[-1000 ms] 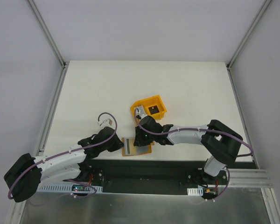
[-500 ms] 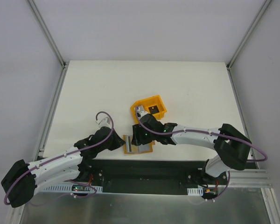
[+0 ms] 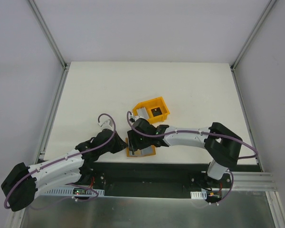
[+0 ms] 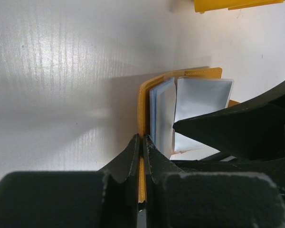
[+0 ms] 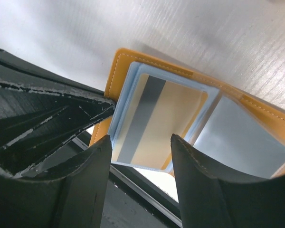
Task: Put the credit cards into the card holder
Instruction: Insert the credit card into the card holder.
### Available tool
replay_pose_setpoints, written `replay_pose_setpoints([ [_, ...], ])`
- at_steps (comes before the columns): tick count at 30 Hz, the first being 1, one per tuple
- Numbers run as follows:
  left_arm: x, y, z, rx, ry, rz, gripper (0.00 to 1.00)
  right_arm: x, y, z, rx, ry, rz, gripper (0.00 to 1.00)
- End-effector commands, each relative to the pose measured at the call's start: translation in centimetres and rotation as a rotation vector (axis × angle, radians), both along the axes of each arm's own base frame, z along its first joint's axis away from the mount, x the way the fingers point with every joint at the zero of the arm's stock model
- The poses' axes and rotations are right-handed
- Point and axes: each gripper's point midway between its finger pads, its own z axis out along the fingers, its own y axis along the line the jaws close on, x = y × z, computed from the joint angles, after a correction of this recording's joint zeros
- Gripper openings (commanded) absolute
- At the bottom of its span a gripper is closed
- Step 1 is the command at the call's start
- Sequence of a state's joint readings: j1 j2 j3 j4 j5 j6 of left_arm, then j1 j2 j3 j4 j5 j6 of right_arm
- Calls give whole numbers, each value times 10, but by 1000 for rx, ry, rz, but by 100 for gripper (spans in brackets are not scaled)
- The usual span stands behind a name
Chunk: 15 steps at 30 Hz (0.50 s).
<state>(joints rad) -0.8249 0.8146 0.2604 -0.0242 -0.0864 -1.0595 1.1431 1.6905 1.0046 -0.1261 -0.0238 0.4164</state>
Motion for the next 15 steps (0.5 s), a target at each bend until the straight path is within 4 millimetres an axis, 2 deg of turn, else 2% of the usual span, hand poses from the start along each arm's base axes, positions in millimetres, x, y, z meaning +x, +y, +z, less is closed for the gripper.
replay_pose_setpoints([
  [1, 3, -8, 14, -46, -26, -7, 0, 8, 5, 4, -36, -48, -8, 56],
  [8, 3, -8, 15, -50, -29, -7, 0, 10, -2, -2, -113, -74, -13, 54],
  [15, 1, -4, 10, -43, -25, -1, 0, 13, -7, 9, -113, -113, -22, 47],
])
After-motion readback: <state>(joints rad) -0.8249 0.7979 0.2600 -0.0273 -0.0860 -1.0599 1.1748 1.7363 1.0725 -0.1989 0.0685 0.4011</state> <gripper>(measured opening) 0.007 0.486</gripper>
